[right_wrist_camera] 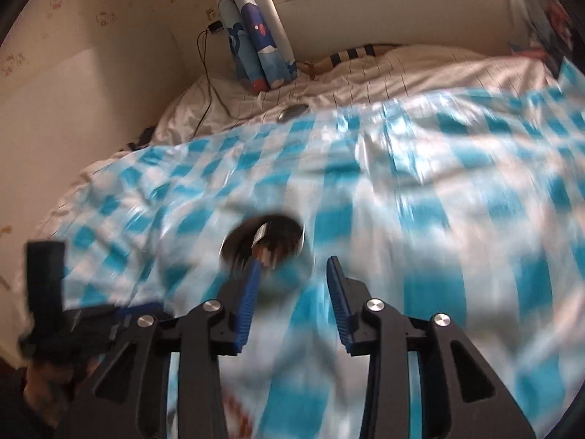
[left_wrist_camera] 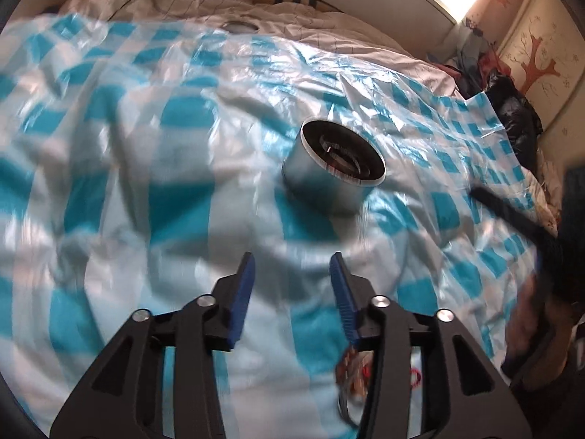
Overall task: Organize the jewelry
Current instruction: 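Open both tools over the steel tin to drop the pieces, then grasp a silver bangle with the left tool while the right tool grasps the red-string bracelet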
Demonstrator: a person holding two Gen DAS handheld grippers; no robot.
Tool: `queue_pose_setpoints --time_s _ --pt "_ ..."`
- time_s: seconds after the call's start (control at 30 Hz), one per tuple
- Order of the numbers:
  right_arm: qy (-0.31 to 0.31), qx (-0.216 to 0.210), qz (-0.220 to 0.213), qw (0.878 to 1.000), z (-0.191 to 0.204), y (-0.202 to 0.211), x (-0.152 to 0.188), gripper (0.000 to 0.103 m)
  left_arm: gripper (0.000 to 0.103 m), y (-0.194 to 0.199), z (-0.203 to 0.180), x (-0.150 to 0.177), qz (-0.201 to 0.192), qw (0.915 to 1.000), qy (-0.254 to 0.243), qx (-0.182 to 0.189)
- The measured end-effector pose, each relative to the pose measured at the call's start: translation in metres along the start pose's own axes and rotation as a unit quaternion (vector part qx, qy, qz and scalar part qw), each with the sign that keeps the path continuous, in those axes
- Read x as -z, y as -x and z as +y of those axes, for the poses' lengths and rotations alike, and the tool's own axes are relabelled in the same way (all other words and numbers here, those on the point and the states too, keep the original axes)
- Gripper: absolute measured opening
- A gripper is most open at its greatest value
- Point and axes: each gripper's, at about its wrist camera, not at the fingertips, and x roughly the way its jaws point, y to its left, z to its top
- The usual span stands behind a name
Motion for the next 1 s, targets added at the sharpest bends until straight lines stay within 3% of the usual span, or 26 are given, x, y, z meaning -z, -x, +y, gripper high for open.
queue_pose_setpoints --time_s 0.17,0.37,0.57,0.6,0.7,0.87,1.0 --pt "-0.003 -0.027 0.048 0.998 0.014 0.026 0.076 0.038 0.043 0.008 -0.006 0.01 0.001 0.9999 -0.002 0.013" --pt "0.099 -0.032 0.078 0.992 0.07 0.02 0.107 0.038 0.047 0.014 -0.015 0.016 0.014 0.9995 -0.027 0.012" --pt "0.105 -0.019 0.104 0.989 0.077 -0.001 0.119 0.032 0.051 0.026 -0.002 0.02 0.015 0.9995 -0.029 0.001" --pt "0.107 -0.016 0.106 0.988 0.077 -0.003 0.12 0.022 0.051 0.027 0.0 0.02 0.015 0.9995 -0.026 -0.001" --pt "0.109 -0.009 0.103 0.989 0.075 -0.003 0.119 0.006 0.051 0.028 0.004 0.02 0.016 0.9996 -0.024 -0.004" --pt "0.073 -0.025 0.066 0.995 0.06 0.016 0.108 0.006 0.051 0.023 -0.005 0.027 0.041 0.9973 -0.06 0.004" --pt "0.036 -0.032 0.041 0.998 0.045 0.03 0.1 0.006 0.051 0.016 -0.025 0.047 0.072 0.9895 -0.125 0.012"
